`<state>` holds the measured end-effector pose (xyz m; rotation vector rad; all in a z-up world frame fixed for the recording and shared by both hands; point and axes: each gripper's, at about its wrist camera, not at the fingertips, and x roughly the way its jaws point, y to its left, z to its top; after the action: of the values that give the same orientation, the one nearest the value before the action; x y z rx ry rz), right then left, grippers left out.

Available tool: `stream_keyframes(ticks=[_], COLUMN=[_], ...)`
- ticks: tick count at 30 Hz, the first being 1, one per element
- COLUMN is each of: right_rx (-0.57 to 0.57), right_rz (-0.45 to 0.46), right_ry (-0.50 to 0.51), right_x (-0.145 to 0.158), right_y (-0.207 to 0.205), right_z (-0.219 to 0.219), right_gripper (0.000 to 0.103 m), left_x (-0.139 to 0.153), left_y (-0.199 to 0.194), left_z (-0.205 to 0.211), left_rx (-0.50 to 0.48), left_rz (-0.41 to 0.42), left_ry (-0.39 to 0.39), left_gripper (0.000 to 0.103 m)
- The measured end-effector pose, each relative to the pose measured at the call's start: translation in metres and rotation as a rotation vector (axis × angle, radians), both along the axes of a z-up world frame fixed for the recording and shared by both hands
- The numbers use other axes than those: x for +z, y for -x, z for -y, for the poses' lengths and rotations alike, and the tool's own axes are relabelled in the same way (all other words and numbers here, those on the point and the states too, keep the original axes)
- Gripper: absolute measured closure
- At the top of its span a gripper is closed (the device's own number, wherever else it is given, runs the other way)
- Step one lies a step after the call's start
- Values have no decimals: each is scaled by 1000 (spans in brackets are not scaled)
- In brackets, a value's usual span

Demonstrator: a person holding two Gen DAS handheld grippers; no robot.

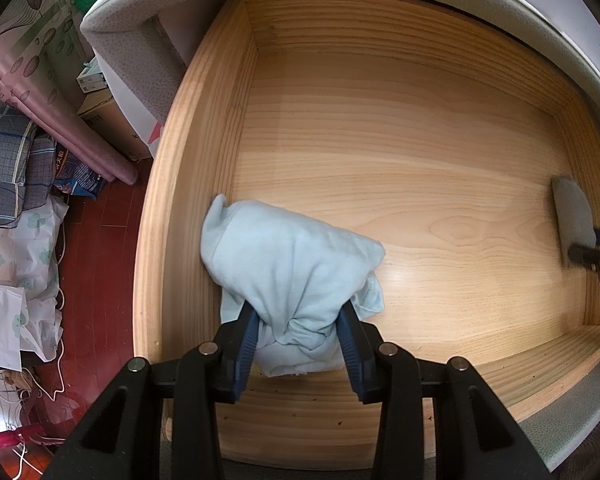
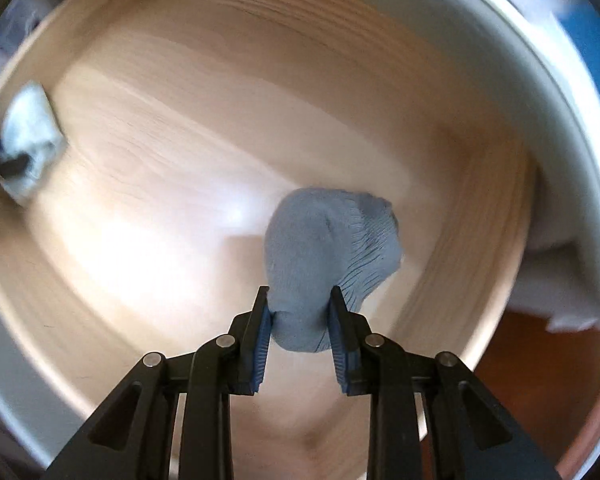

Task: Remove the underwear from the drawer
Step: 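Drag the grey knit sock away from the drawer wall with the right tool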

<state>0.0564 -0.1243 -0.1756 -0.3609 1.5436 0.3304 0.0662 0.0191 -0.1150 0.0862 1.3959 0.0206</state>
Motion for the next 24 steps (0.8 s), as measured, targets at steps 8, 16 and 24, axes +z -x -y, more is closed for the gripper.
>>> stream_keyframes(ticks=[8,16,24], right_rx=[-160,-193,-199], right_rz=[-153,-157,-112], right_ry=[-86,6,48], right_x=[-1,-11,-20], right_y=[16,5,-1], right_z=[3,-8,-17], right_gripper=[78,59,38], left_x=[0,-1,-1], left_y=[0,1,1], left_z=[0,0,-1], left_rx=[2,4,4], left_rz=[0,1,1], left_ry=[1,2,3], left_gripper=[63,63,63])
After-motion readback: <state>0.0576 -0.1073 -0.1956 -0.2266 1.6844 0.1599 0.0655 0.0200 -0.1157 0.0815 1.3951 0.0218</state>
